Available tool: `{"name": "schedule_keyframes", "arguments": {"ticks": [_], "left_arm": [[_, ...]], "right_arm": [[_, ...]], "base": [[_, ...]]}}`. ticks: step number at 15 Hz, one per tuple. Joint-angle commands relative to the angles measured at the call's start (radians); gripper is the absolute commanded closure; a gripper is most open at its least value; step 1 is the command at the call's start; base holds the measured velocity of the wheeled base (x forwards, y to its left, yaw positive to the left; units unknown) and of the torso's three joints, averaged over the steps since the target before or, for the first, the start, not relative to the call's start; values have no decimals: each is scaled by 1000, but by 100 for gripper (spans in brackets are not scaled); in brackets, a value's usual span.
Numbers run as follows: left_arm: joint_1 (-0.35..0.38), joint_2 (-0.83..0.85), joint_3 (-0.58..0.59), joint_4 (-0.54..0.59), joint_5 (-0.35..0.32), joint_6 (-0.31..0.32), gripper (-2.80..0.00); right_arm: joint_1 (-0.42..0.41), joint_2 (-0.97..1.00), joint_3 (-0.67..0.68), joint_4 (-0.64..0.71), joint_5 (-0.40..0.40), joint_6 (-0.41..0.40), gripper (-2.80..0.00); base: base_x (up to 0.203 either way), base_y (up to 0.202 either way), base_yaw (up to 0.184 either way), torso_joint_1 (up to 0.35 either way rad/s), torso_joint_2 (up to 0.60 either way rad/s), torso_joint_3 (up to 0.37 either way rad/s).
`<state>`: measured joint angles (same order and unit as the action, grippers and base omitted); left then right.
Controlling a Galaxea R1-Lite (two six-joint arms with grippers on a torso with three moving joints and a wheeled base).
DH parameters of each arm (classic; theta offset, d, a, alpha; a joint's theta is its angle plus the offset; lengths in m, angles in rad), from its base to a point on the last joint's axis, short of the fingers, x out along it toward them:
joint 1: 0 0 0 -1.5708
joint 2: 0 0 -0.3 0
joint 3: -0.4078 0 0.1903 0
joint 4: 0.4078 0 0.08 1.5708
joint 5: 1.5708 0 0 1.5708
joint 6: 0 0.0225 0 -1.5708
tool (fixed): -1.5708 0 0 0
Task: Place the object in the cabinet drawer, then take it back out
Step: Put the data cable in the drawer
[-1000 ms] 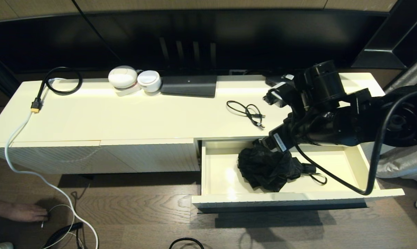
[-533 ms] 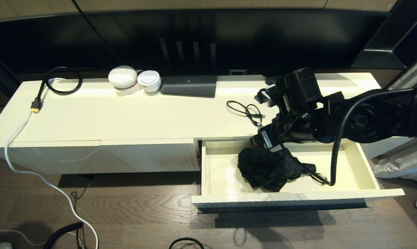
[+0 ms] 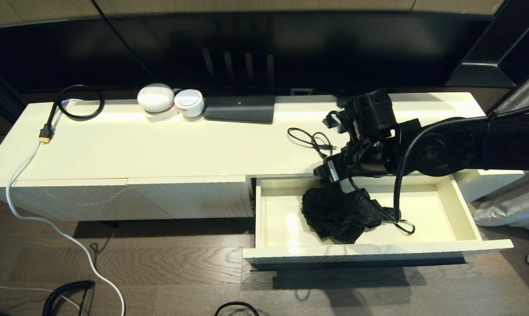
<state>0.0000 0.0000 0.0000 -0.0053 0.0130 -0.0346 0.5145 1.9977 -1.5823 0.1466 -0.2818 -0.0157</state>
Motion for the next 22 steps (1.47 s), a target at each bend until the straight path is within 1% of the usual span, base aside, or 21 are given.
{"name": "schedule_keyframes", "arguments": {"ticks": [1,3,8,14,15,22], "left_arm": [[0,0,1,-1,1,-1,0],[0,0,0,-1,1,-1,0],[2,0,0,-1,1,-1,0],[2,0,1,-1,1,-1,0],[0,0,0,-1,2,-1,0],[0,0,0,-1,1,-1,0]], "right_arm": [[-11,26,-2,-22,4,-1,-280],[-13,39,-4,-42,4,-3,-280],[-13,59,-45,-42,3,-3,-280],[-13,81,-47,-65,3,-6,-280],[-13,81,-45,-65,3,-5,0],[-11,85,-57,-72,3,0,0]], "base": [[0,0,0,0,0,0],[0,0,0,0,0,0],[0,0,0,0,0,0],[0,0,0,0,0,0],[0,0,0,0,0,0],[0,0,0,0,0,0]]}}
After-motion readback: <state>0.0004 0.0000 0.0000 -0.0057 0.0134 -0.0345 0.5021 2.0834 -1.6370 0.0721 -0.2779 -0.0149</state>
